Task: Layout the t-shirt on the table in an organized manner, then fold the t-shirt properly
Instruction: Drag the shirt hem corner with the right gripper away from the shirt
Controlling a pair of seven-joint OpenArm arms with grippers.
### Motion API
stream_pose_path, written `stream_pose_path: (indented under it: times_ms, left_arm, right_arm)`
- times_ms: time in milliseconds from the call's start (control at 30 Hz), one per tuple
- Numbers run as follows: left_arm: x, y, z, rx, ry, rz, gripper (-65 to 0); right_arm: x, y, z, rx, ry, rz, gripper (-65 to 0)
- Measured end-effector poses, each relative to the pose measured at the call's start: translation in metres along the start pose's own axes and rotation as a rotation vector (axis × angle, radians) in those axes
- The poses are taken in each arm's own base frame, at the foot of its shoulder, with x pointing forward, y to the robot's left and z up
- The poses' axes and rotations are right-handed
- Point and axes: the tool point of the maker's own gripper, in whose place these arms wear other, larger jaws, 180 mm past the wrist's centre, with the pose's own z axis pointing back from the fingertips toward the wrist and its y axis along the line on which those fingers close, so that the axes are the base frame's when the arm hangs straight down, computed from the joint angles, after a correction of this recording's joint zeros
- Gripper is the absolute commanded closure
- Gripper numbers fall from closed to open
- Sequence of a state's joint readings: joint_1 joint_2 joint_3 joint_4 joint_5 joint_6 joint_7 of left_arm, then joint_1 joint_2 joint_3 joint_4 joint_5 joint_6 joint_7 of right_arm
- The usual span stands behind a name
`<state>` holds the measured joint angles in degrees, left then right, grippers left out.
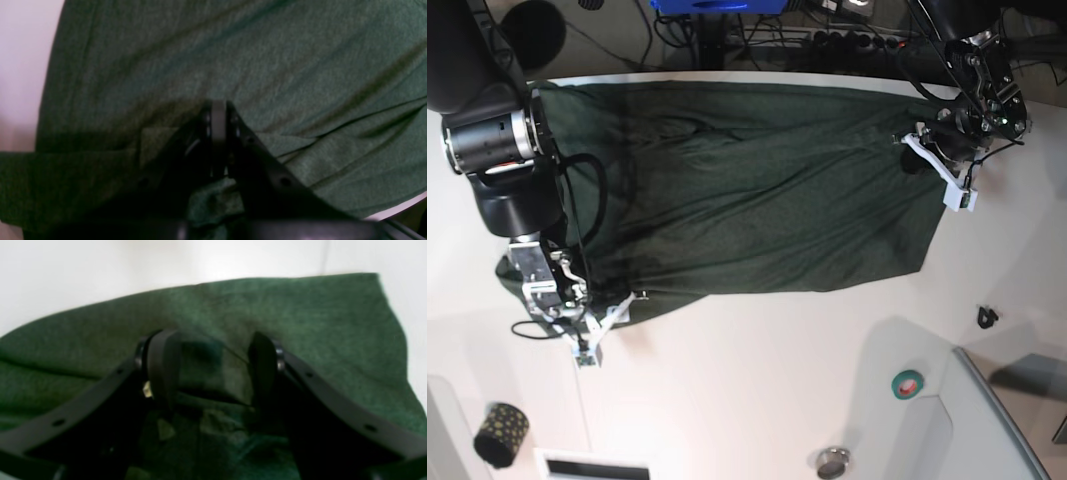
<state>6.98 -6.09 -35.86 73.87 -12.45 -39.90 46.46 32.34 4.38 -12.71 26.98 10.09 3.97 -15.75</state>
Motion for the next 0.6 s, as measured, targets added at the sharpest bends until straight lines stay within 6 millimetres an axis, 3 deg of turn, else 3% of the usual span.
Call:
stream_pose_path:
  times_ms: [300, 467, 600]
  left_arm:
    - [0.000, 0.000, 0.000, 0.000, 0.000, 0.000, 0.0]
    - [0.000, 0.000, 0.000, 0.000, 0.000, 0.000, 0.0]
    - [0.000, 0.000, 0.000, 0.000, 0.000, 0.001, 0.0]
  right_arm:
    - [-0.008, 0.008, -0.004, 0.019, 0.010, -0.004, -31.1]
    - [-0.008, 0.006, -0.004, 0.017, 0.014, -0.003, -7.1]
    - [-0.008, 0.004, -0.004, 0.014, 0.016, -0.003, -4.8]
